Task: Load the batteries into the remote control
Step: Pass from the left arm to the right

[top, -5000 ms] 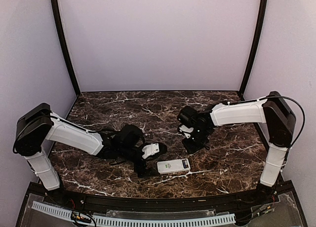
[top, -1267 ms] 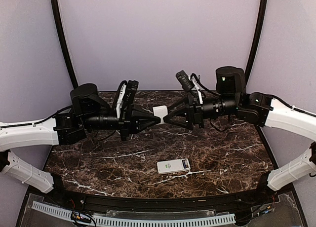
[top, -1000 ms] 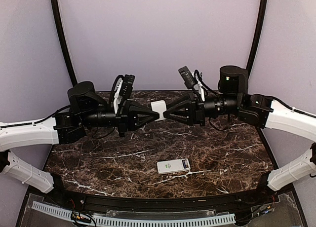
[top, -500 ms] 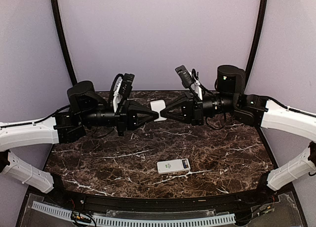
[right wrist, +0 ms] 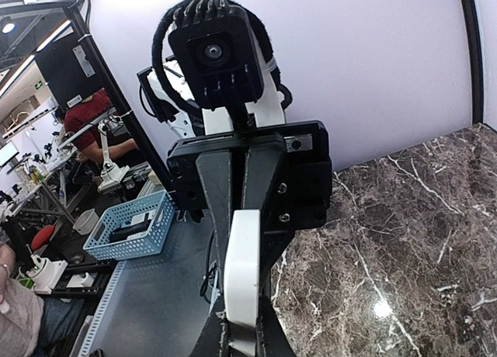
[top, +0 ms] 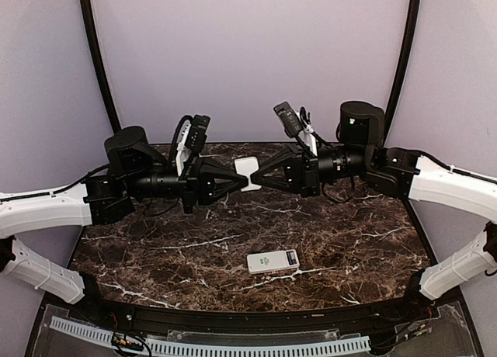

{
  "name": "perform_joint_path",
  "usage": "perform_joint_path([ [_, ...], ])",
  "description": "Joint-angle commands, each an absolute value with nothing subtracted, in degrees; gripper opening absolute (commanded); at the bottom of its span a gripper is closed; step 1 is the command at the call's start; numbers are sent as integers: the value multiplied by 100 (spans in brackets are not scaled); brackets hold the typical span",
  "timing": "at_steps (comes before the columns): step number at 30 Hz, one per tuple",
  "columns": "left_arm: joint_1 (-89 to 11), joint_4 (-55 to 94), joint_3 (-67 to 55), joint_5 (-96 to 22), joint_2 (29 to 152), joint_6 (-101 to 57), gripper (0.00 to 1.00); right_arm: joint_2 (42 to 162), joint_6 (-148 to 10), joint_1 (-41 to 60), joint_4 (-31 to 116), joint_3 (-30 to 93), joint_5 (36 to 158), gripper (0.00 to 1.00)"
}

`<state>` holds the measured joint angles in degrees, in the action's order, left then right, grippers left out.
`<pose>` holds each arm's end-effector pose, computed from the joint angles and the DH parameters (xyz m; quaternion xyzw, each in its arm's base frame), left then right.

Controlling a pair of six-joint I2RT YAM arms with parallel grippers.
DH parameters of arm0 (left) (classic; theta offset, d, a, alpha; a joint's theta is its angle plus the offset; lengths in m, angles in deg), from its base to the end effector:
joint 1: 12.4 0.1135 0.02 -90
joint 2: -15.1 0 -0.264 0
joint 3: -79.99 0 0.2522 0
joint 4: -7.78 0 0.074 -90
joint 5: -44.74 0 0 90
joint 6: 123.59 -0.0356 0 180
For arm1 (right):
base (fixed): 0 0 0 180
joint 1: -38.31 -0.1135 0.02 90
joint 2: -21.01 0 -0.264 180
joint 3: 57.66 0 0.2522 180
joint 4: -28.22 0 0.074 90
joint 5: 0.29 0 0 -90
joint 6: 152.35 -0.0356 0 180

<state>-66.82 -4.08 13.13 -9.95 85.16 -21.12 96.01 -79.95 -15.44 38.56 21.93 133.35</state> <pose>0.1483 -0.2427 0.3631 0.4371 0.4975 -0.5633 0.4941 0.1590 0.2583 0.3787 -0.4506 0.5772 0.5871 0.3451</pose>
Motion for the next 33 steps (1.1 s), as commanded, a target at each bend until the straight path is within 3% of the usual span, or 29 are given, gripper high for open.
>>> perform_joint_path([
  [1, -6633, -267, 1251, -1342, 8339, -2521, 13, 9740, -8458, -1549, 3982, 2377, 13230, 0],
  [4, -6628, -153, 1288, -1518, 8245, -2762, 26, 9801, -8620, -1538, 4040, 2388, 13225, 0],
  [12, -6620, 152, 1441, -1727, 8053, -3069, 38, 9866, -8944, -1409, 4180, 2348, 13098, 0],
  [21, -6583, 507, 1684, -2327, 7815, -3587, 65, 9810, -9273, -1178, 4773, 2330, 12760, 0],
  [28, -6582, 1505, 1722, -3024, 8099, -4564, 73, 9724, -10014, -761, 5300, 1680, 12537, 0],
  [33, -6597, 1897, 1777, -3022, 8765, -4790, 76, 9755, -10628, -447, 4902, 731, 12747, 0],
])
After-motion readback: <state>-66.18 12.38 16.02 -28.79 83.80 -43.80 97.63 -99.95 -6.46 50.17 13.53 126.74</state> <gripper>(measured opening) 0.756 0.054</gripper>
